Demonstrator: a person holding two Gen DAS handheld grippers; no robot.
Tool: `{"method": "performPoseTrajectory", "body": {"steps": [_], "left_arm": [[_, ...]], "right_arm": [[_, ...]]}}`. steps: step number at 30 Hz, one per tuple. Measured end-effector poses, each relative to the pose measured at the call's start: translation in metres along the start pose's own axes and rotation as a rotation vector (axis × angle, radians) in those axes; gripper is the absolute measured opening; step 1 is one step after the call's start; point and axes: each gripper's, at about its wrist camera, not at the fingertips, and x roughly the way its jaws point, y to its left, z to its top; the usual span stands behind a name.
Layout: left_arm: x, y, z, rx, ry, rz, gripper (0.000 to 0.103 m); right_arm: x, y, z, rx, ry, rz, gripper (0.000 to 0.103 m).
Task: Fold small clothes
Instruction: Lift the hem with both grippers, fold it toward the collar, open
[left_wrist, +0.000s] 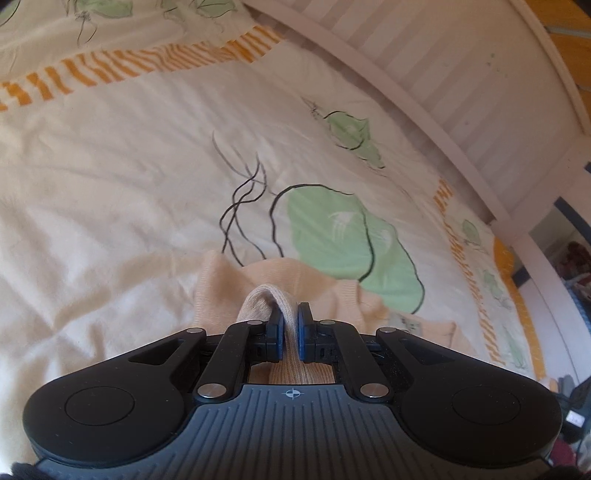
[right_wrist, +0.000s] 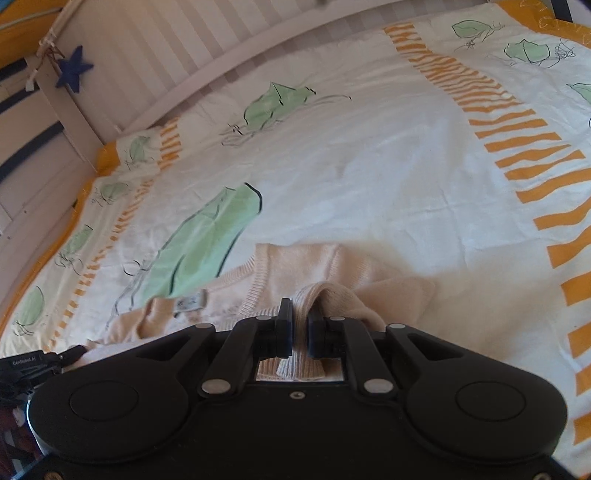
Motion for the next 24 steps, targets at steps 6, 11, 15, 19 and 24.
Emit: {"method": "performPoseTrajectory", "body": {"steps": [6, 11, 15, 19, 24], "left_arm": [[0.012, 0.013, 0.002, -0.063, 0.024, -0.036, 0.008], [-0.015, 0.004, 0.009, -0.019, -0.069, -0.048, 0.093], [-0.041, -0.020, 0.009, 0.126, -0.107, -0.014, 0.096], [-0.056, -0.047, -0.013, 0.272, -0.058, -0.037, 0.096], [-0.048, -0.067, -0.055, 0.426, 0.075, -0.085, 0.096]], "right_arm": [[0.007, -0.010, 0.004, 0.044, -0.001, 0.000, 0.018], [-0.018, 0.002, 0.008, -0.058, -0.111, -0.018, 0.094], [-0.041, 0.017, 0.006, -0.151, -0.169, -0.045, 0.103], [-0.049, 0.036, -0.008, -0.238, -0.138, -0.007, 0.103], [-0.038, 0.064, -0.032, -0.352, -0.048, 0.032, 0.103]]}}
